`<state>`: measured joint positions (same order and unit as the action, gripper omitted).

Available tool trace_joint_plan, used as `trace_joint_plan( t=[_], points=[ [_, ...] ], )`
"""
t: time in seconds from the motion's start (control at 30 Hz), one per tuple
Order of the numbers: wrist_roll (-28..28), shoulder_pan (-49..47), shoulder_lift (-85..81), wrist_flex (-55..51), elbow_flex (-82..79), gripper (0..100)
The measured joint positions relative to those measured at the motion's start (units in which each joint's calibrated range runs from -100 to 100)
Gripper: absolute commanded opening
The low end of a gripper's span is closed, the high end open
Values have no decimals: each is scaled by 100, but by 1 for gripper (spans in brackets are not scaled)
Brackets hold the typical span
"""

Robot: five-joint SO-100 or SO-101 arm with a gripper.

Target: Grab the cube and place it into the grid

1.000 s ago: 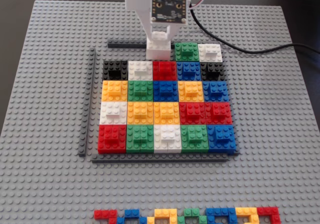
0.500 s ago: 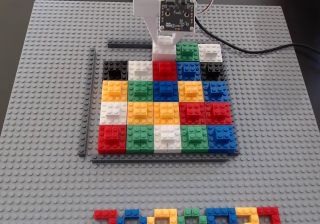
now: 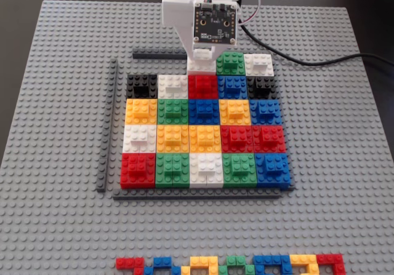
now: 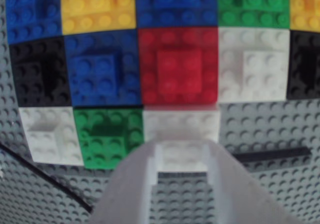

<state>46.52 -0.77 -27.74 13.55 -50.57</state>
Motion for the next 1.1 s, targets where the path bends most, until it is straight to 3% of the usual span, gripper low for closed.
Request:
trace_joint_plan(
  t=[0.17, 0.67, 1.1],
  points=[
    [0, 0, 34, 39, -9, 3],
    [24, 73, 68, 98, -124, 17],
    [20, 117, 59, 98, -124, 15]
  ],
)
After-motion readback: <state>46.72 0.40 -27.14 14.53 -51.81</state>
